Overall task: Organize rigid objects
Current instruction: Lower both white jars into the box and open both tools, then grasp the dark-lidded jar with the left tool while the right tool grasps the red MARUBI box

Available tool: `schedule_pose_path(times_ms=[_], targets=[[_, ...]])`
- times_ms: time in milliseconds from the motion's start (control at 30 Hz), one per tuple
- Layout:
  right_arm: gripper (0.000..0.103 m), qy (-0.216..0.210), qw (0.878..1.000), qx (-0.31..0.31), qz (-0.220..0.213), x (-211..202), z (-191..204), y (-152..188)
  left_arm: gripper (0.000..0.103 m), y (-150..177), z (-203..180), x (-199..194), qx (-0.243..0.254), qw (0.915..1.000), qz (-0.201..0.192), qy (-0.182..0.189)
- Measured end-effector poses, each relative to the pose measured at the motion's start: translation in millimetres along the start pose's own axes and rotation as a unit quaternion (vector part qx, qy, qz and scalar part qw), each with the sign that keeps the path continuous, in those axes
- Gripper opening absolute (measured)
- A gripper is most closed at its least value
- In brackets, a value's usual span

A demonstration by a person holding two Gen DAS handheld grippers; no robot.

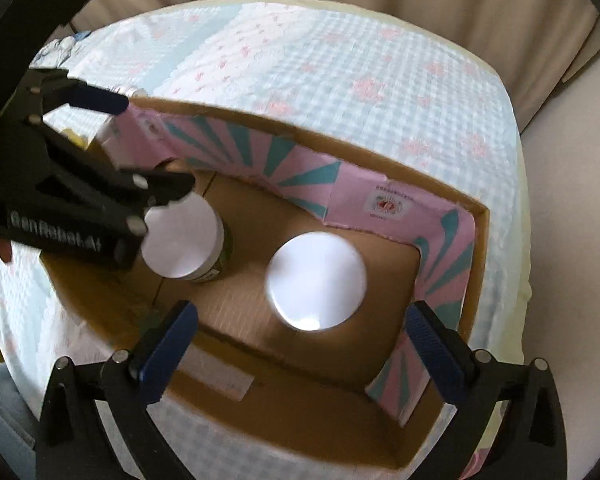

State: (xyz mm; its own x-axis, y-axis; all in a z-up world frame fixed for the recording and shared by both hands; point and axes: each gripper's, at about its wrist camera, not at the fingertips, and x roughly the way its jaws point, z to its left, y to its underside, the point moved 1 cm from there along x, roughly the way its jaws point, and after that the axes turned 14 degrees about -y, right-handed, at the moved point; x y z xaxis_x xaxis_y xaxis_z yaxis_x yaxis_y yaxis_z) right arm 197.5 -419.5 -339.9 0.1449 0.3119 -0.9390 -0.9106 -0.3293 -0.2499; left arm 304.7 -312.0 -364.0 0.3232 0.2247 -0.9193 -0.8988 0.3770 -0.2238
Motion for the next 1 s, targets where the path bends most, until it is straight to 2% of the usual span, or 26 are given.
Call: schedule_pose_path(times_ms=[267,567,833,1000], targets=[[0.103,0.0,1.0,0.016,-0.008,-22.5,6.3,1.8,0.103,13.3,19.5,-28.9,-0.019,0.9997,-0.014,0.004],[0.103,0.013,0.999,0.012,-0.034,-70.0,47.9,-3.5,0.103,43.3,70.7,-80.2,-0.055,0.9974,-0.046,0.006],[0.103,0.001,0.997,0.027,-0.072,-110.2,114.6,-14.0,0.103,113.4,151.5,-121.4,-0.077,0.9947,-0.067,-0.01],[0.103,-0.003,0.996,0.017,-0.086,-115.4,172.6,-21.6,0.103,162.0,207.6,-128.2,-0.091,0.9932,-0.068,-0.026]])
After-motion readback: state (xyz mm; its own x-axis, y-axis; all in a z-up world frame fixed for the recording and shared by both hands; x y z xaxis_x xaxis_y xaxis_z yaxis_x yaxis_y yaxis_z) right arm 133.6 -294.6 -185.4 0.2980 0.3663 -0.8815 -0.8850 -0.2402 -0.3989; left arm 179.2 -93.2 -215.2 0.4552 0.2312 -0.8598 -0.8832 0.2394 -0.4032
